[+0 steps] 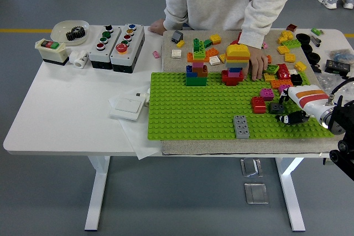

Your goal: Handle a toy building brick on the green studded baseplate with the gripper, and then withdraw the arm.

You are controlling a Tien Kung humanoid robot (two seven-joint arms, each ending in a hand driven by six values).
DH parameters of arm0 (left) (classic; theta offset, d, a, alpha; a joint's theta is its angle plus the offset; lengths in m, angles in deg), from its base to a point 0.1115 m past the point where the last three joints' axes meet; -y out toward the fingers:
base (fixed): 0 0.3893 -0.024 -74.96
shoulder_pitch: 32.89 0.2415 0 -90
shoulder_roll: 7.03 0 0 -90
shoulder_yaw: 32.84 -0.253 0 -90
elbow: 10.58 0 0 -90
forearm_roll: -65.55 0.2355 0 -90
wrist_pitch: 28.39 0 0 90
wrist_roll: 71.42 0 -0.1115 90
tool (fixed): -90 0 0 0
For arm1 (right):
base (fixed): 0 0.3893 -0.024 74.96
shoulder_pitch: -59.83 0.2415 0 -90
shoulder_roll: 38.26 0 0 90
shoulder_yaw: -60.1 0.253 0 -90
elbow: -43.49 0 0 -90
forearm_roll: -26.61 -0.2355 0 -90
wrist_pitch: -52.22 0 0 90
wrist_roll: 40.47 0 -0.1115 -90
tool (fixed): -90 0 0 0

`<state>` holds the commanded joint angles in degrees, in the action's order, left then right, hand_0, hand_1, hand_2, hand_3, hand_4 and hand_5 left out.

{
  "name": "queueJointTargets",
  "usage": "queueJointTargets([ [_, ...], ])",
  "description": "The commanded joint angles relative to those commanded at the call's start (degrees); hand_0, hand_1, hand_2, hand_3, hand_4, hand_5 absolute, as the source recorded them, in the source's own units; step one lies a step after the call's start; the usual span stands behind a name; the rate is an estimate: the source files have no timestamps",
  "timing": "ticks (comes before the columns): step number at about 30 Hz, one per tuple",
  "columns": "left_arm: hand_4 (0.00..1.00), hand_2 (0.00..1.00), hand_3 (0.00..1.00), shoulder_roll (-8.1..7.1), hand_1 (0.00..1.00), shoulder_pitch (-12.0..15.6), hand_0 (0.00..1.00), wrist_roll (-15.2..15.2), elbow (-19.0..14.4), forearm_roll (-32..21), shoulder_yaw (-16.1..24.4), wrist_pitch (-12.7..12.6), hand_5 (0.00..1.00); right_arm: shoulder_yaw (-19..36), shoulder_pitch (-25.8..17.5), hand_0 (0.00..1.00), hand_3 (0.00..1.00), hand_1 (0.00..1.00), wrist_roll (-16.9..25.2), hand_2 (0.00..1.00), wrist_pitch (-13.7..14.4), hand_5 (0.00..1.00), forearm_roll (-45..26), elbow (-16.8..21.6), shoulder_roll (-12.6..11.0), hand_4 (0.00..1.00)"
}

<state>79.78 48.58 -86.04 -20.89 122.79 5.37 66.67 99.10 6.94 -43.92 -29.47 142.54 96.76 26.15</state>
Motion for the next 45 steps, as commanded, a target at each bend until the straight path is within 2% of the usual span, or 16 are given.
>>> queueJointTargets([
  [11, 0.534, 0.605, 0.54, 0.01, 0.71, -0.18, 0.786, -0.04, 0.0, 0.17, 0.3, -0.08, 0.556, 0.03, 0.29, 0.538, 0.537, 0.549, 0.64, 0.584, 0.54, 0.434, -0.42, -1.52, 0.37, 0.762],
  [30, 0.533, 0.606, 0.54, 0.07, 0.712, -0.38, 0.783, 0.03, 0.0, 0.4, 0.45, -0.2, 0.555, 0.19, 0.37, 0.524, 0.522, 0.535, 1.42, 0.573, 0.02, 0.439, -1.76, -0.93, 0.11, 0.747],
  [31, 0.533, 0.606, 0.54, 0.08, 0.713, -0.38, 0.783, 0.03, 0.0, 0.44, 0.49, -0.2, 0.555, 0.2, 0.38, 0.557, 0.586, 0.622, 1.45, 0.648, 0.02, 0.429, -1.78, -0.91, 0.11, 0.766],
  [45, 0.533, 0.605, 0.541, 0.05, 0.712, -0.45, 0.783, 0.04, 0.0, 0.38, 0.48, -0.21, 0.557, 0.45, 0.42, 0.57, 0.633, 0.637, 0.67, 0.695, -1.22, 0.42, -0.75, -1.24, 0.07, 0.794],
])
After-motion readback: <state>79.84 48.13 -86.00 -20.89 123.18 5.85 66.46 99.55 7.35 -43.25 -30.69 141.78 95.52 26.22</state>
